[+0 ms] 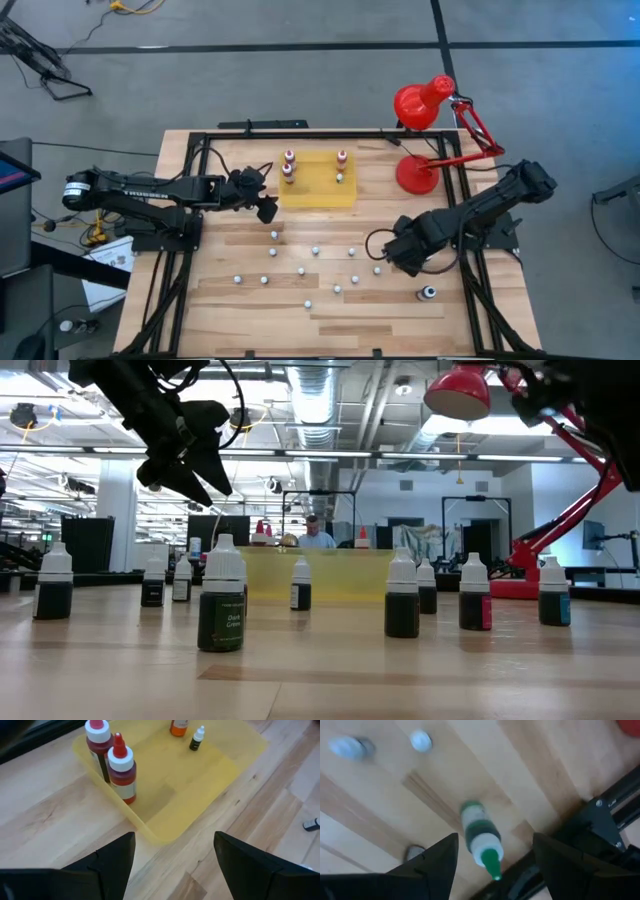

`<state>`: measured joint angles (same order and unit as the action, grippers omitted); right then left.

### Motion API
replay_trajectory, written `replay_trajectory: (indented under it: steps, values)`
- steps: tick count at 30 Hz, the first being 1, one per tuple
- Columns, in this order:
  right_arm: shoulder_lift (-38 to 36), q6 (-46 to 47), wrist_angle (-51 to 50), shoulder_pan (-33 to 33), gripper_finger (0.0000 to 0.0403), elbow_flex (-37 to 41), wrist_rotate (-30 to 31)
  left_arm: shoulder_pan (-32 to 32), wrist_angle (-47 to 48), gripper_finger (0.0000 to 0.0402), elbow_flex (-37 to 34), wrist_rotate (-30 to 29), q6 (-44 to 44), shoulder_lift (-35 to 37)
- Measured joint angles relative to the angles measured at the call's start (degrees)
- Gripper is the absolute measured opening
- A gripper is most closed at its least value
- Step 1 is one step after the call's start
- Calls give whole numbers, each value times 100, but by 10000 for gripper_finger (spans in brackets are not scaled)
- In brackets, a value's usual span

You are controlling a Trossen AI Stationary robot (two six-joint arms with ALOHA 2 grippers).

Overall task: Pick & Place food coloring
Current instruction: Put the large green food coloring in the bin

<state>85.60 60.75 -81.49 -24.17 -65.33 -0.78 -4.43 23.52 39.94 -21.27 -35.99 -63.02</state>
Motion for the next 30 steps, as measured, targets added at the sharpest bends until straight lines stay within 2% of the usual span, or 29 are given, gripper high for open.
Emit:
replay_trajectory:
  steps: [7, 14, 21, 25, 30]
  values:
    - [-49, -133, 159, 148, 248, 440, -277, 0, 5, 263, 0, -3, 9, 0]
    - [-50, -278, 546, 140, 248, 843, -860, 0, 7, 263, 0, -5, 31, 1]
    - [-48, -370, 564, 130, 246, 864, -1015, 0, 9, 263, 0, -5, 39, 0]
    - [-49, -464, 568, 138, 216, 864, -1131, 0, 9, 263, 0, -7, 39, 2]
    - [-50, -582, 566, 141, 136, 864, -1359, 0, 9, 263, 0, -7, 39, 0]
